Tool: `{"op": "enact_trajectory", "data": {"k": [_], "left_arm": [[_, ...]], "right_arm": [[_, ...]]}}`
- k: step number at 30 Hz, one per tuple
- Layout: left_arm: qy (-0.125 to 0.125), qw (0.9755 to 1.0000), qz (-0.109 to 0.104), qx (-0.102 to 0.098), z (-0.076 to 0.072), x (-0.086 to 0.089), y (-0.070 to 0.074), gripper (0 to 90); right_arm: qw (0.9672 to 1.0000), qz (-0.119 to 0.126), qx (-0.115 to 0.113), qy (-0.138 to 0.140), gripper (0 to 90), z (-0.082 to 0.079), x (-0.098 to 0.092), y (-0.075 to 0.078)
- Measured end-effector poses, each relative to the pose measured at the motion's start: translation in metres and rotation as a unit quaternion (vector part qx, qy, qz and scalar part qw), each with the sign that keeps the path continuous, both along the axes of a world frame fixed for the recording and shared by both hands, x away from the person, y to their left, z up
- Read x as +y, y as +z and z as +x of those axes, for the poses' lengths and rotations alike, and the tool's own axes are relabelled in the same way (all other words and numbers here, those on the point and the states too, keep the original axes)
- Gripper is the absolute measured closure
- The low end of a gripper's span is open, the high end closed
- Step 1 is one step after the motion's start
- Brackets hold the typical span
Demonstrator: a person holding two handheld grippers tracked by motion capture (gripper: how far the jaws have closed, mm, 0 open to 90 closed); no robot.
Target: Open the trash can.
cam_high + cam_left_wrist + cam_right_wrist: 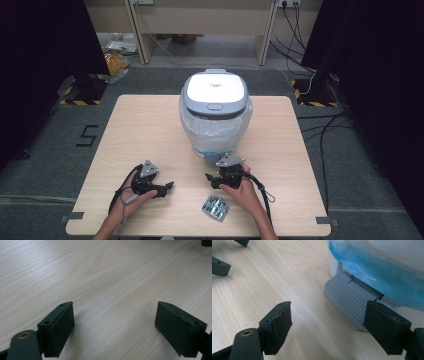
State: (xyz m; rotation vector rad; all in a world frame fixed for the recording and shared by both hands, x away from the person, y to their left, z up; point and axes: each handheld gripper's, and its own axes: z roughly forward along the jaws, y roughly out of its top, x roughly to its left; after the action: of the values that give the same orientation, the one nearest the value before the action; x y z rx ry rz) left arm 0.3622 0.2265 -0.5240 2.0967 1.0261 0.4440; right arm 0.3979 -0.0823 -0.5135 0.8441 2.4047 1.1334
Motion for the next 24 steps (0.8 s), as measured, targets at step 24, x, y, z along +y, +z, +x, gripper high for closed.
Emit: {"op": "enact_trajectory", "data": {"k": [24], "left_arm": [[-0.001, 1.0000, 0.000, 0.001, 0.0002, -0.0003, -0.0001, 14.9]], "right_arm": [[1.0000, -0.008, 0.001, -0.001, 22.3, 0.0022, 0.0035, -0.0034]]}}
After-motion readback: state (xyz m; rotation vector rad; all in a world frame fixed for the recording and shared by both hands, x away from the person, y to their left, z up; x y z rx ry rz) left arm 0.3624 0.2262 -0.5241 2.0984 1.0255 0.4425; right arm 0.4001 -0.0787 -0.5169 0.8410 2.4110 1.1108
